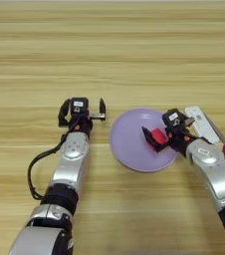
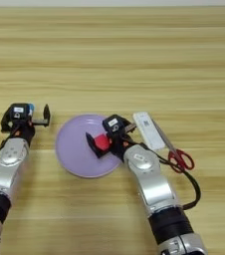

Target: Move the objects on the table

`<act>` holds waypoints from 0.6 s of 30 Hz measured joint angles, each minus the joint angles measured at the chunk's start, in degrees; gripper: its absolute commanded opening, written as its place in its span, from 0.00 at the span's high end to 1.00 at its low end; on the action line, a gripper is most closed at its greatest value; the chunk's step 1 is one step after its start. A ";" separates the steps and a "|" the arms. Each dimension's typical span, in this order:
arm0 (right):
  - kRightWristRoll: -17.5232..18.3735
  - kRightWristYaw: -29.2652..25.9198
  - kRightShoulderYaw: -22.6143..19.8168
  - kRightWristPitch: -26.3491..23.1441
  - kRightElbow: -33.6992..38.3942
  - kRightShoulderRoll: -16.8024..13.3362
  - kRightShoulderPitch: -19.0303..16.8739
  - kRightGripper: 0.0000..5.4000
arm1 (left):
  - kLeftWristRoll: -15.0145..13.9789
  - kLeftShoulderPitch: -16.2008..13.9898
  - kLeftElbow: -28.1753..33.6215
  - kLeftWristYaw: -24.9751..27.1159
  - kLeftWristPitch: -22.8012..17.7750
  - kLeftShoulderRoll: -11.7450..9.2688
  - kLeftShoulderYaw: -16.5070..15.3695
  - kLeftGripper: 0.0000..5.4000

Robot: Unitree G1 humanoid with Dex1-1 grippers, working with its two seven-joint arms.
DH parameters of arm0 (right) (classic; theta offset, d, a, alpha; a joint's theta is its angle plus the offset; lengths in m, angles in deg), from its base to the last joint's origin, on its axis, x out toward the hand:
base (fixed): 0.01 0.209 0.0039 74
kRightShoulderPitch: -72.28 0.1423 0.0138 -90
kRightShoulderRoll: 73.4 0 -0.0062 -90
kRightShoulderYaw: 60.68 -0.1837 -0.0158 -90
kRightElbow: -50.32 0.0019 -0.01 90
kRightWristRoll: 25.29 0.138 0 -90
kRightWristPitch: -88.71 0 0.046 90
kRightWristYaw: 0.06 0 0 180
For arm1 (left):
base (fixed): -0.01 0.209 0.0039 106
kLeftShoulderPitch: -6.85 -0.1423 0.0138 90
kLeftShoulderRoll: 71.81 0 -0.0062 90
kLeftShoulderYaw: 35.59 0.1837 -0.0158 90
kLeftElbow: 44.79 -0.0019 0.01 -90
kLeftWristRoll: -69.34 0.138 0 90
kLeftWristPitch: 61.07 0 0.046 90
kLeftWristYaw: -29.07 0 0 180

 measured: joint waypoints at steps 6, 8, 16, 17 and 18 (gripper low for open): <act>0.03 2.73 -3.30 2.58 -2.90 -1.30 2.20 0.01 | 0.01 0.00 0.00 -0.03 -0.02 0.00 -0.02 0.00; 0.09 3.87 -4.66 3.87 -5.25 -1.50 3.19 0.01 | 0.04 0.00 0.01 -0.04 -0.12 -0.04 -0.03 0.00; -0.60 8.67 -8.54 6.24 -14.10 -4.49 6.10 0.01 | 0.34 0.00 0.16 -0.36 -0.85 -0.32 -0.02 0.00; -0.81 9.36 -8.85 6.30 -15.06 -5.02 6.38 0.01 | 0.34 0.00 0.26 -0.37 -0.88 -0.32 -0.02 0.00; -0.96 9.61 -8.97 6.29 -15.87 -5.37 6.68 0.01 | 0.34 -0.01 0.37 -0.38 -0.91 -0.33 -0.03 0.00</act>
